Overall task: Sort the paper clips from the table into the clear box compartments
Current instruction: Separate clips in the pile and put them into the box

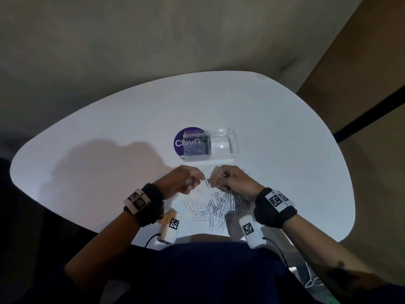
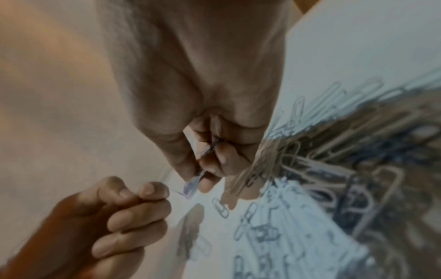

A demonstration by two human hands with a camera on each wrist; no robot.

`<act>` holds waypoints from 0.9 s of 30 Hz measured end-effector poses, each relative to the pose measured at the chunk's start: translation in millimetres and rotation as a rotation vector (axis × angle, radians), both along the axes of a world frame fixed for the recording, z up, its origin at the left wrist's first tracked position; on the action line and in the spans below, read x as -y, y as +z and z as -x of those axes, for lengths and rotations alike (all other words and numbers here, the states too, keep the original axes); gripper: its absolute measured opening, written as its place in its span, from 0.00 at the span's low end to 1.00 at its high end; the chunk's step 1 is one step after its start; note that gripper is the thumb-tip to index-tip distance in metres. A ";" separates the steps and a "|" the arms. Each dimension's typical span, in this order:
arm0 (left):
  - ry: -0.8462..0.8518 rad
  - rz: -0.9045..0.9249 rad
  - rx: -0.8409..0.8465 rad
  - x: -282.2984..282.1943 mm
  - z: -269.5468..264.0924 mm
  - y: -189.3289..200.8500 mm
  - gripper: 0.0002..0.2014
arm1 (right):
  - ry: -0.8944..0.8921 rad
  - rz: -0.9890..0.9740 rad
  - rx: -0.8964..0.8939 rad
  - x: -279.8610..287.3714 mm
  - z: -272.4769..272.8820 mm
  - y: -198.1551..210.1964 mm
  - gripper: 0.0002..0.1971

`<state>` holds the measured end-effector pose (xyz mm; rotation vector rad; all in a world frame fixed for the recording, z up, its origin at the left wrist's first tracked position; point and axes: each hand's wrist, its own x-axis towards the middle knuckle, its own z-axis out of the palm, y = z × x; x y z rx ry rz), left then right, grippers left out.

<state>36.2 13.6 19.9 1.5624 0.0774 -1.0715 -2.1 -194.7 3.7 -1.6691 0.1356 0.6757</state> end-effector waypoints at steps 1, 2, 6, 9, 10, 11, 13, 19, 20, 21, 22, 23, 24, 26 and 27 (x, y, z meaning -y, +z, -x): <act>-0.008 0.007 0.031 0.8 -5.9 5.7 0.06 | -0.034 -0.045 -0.041 -0.5 -1.3 1.4 0.02; -0.018 0.006 0.083 2.8 -13.0 11.8 0.10 | -0.069 -0.074 -0.075 -1.6 -2.2 3.7 0.05; -0.058 -0.317 0.438 19.9 -48.5 34.9 0.10 | -0.140 -0.117 -0.180 -5.6 -7.7 7.6 0.12; -0.170 -0.549 0.709 32.0 -72.7 35.5 0.08 | -0.106 -0.030 -0.212 -6.4 -9.7 13.6 0.07; -0.216 -0.599 0.739 34.6 -79.1 32.3 0.09 | -0.075 -0.002 -0.215 -6.2 -9.7 16.5 0.07; -0.264 -0.626 0.742 36.9 -83.6 30.0 0.10 | -0.037 0.017 -0.216 -6.0 -10.3 19.2 0.08; -0.341 -0.636 0.730 39.1 -88.0 26.4 0.14 | 0.025 0.043 -0.210 -5.8 -12.8 25.6 0.11; -0.164 -0.428 0.769 17.0 -81.1 26.0 0.19 | 0.002 0.010 -0.138 -12.7 -41.9 60.4 0.16; -0.084 -0.352 0.776 9.6 -79.2 24.0 0.18 | 0.023 0.035 -0.092 -16.4 -50.0 65.6 0.17; -0.013 -0.288 0.795 2.1 -75.5 23.5 0.17 | 0.042 0.078 -0.036 -20.8 -58.3 69.3 0.17; 0.039 -0.243 0.838 -5.4 -72.0 21.7 0.16 | 0.049 0.132 0.021 -26.3 -67.0 70.5 0.16; 0.074 -0.230 0.890 -11.9 -67.1 21.1 0.15 | 0.054 0.186 0.083 -32.9 -75.6 70.9 0.17; 0.090 -0.247 0.943 -17.4 -62.1 20.4 0.15 | 0.075 0.259 0.147 -39.5 -83.8 70.7 0.17; 0.104 -0.318 0.982 -26.6 -52.4 19.0 0.15 | 0.181 0.444 0.267 -53.9 -95.4 72.0 0.17; 0.114 -0.362 0.950 -29.9 -48.0 19.2 0.16 | 0.257 0.528 0.321 -60.1 -99.0 72.6 0.16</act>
